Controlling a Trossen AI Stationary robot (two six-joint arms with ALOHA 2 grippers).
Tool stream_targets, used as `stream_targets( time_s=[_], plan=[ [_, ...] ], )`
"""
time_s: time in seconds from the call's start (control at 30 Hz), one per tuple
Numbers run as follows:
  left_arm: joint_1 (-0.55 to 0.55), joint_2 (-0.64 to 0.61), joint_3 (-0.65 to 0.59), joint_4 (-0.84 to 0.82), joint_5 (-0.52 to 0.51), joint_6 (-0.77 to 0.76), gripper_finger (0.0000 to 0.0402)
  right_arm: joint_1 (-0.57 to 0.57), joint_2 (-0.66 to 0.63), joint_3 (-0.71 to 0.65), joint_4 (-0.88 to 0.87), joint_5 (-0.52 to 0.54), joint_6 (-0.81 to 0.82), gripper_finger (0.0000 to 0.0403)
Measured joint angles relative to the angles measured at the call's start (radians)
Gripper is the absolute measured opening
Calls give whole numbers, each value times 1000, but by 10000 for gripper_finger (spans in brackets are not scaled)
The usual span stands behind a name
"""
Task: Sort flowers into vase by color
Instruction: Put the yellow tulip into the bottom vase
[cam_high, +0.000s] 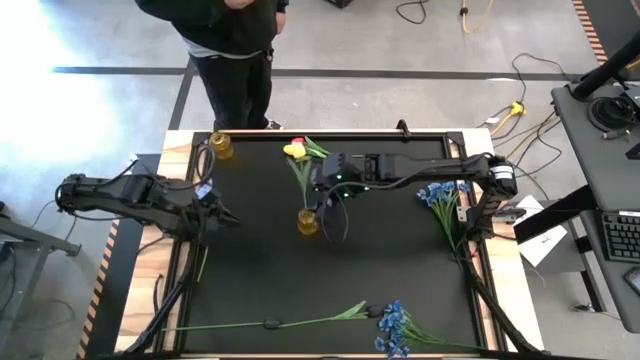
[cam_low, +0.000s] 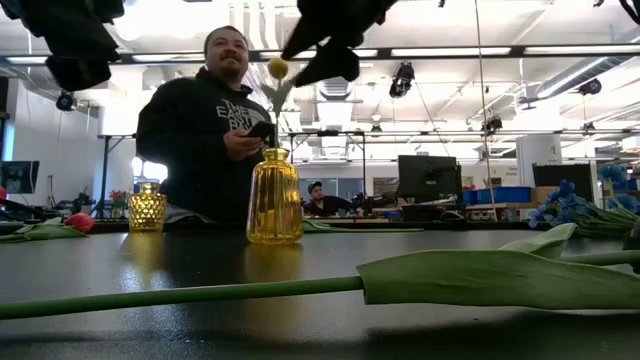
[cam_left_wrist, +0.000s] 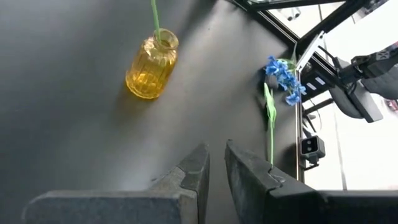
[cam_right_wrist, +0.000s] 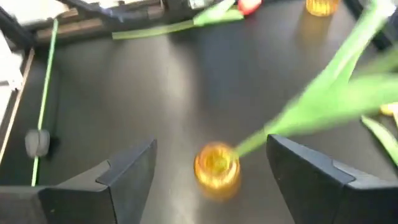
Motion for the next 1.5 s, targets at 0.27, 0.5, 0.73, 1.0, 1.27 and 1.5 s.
stream_targets(
  time_s=[0.27,0.5,0.73,1.0,1.27,1.5],
  plan=[
    [0,-9,0,-15,-75,5,42,-36,-51,47,-223,-2,-38,295],
    [0,-6,0,-15,-140,26,42,-148,-52,15,-229,0,-116,293],
    [1,1,0,-15,-200,27,42,-312,45,-98,-63,17,-279,284],
    [1,5,0,-23,-201,16,42,-441,241,-129,-8,7,-365,211],
    [1,4,0,-51,-208,14,42,-489,327,-128,5,1,-388,155],
    [1,12,0,-60,-250,8,42,-493,307,-128,60,0,-428,125]
  ],
)
